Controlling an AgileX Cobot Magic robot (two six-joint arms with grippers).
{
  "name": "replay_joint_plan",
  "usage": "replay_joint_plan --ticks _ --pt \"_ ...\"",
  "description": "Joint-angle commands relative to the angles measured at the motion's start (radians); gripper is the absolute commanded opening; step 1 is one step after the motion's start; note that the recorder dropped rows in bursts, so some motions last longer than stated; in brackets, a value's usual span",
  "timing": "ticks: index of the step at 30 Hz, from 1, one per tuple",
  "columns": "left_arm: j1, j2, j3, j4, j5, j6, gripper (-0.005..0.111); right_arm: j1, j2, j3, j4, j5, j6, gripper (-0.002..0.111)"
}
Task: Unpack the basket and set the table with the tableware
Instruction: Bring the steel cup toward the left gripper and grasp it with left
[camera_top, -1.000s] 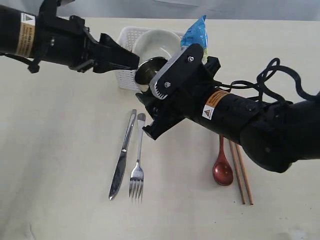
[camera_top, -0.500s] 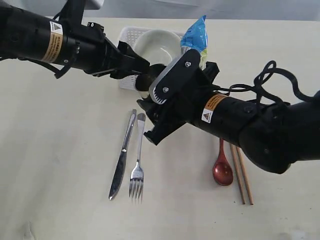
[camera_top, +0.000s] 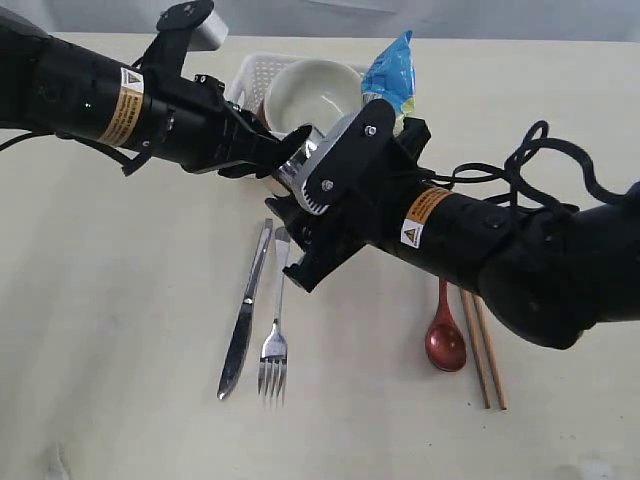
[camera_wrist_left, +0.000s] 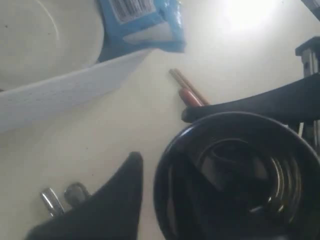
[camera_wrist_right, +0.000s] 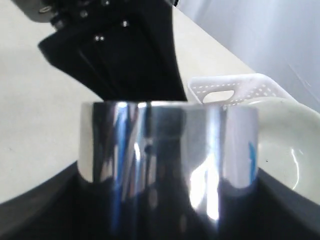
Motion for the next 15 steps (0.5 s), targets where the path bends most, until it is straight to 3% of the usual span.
replay_joint_plan --ticks 1,6,13,15 --pt "-0.004 0.001 -0.005 0.0 0.019 -0.007 0.0 0.003 -0.004 0.004 -0.01 -0.028 0.015 0.0" --pt "-0.004 0.001 -0.005 0.0 0.019 -0.007 0.0 0.003 -0.004 0.004 -0.01 -0.021 0.019 0.002" --pt "-0.004 0.001 -0.005 0.0 0.023 -0.007 0.0 0.003 -0.004 0.004 -0.006 -0.017 0.026 0.05" --pt "-0.004 0.001 -0.005 0.0 0.023 -0.005 0.0 0.003 -0.004 0.004 -0.002 -0.017 0.03 0.057"
